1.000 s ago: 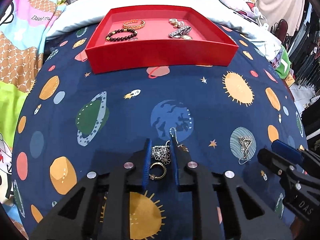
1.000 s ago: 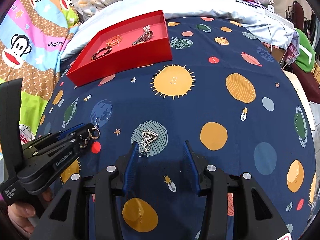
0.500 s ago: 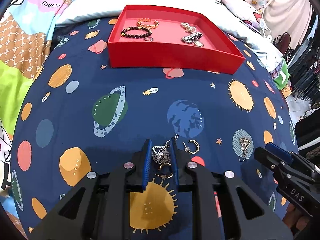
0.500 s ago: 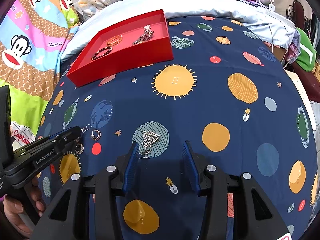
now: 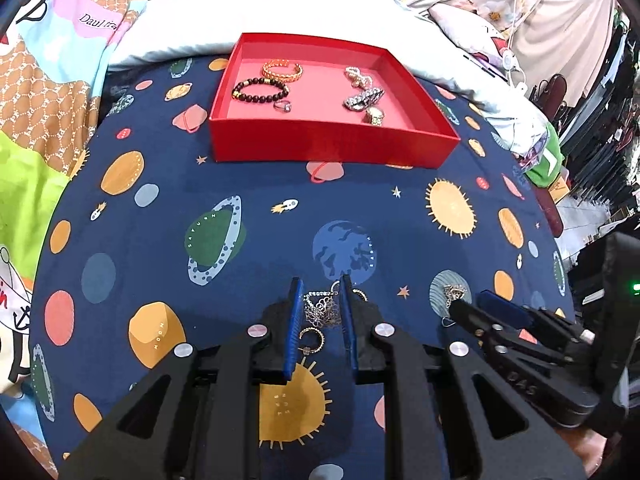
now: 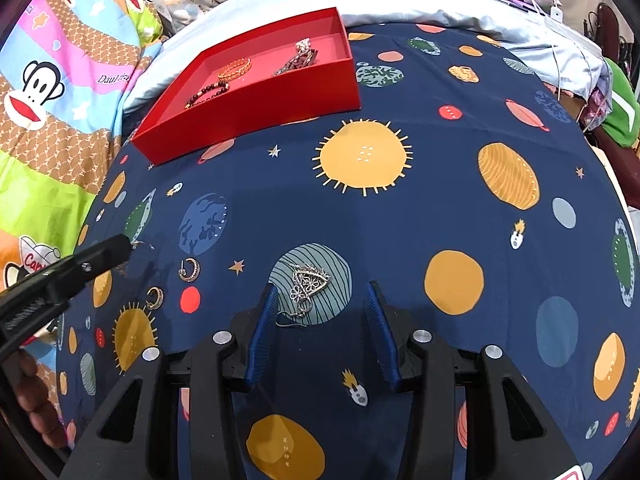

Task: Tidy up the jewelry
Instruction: 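Grasp the silver chain bracelet with the left gripper while the right grasps the triangle-pendant necklace, then lift the chain bracelet and pendant necklace off the bedspread with both grippers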

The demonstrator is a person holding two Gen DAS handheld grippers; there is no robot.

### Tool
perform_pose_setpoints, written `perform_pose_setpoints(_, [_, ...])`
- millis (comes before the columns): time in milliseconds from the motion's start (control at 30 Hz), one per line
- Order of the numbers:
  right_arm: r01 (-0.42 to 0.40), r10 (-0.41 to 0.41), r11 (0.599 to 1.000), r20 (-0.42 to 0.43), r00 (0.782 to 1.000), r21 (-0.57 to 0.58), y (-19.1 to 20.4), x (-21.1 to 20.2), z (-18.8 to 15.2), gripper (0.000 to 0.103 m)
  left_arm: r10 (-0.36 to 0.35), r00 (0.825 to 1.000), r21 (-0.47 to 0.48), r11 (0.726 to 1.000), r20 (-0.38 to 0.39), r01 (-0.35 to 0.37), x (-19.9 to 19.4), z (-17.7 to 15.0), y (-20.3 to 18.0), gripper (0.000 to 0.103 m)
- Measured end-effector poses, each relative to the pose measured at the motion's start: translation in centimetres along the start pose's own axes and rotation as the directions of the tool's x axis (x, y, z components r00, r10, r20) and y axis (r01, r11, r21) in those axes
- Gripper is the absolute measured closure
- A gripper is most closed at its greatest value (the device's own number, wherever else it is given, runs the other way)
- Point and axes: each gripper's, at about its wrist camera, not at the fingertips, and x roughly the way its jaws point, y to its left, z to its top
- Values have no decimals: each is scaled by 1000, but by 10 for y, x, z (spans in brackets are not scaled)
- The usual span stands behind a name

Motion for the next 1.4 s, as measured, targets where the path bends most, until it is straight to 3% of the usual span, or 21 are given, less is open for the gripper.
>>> perform_pose_setpoints(233, [-2, 2, 1000, 4, 1000, -23, 4, 5, 3, 86, -1, 1000, -3, 1000, 0, 1, -3, 1, 1, 86])
perform_pose_setpoints(533, [-14, 14, 1000, 14, 1000, -26, 7, 1, 5, 99, 1, 1000, 1, 1000, 2, -1, -4, 1, 0, 86])
perform_pose_setpoints(767, [-28, 28, 1000, 25, 999, -6, 3, -3, 5, 99, 4, 1000, -4, 1000, 3, -4, -6, 0, 1, 86])
perform_pose_setpoints(900, [-24, 25, 1000, 17, 1000, -12, 6, -1, 5, 81, 3, 1000, -6, 1000, 0, -3, -7, -1, 2, 86])
perform_pose_setpoints(1167, [20, -19, 998, 21, 1000, -63, 16, 9, 6, 84, 1, 1000, -5, 1000, -4, -1, -6, -2, 2, 86])
perform_pose_setpoints(1400, [12, -10, 999, 26, 1000, -50, 14, 9, 7, 85, 3, 1000, -7, 1000, -4, -3, -6, -2, 3, 86])
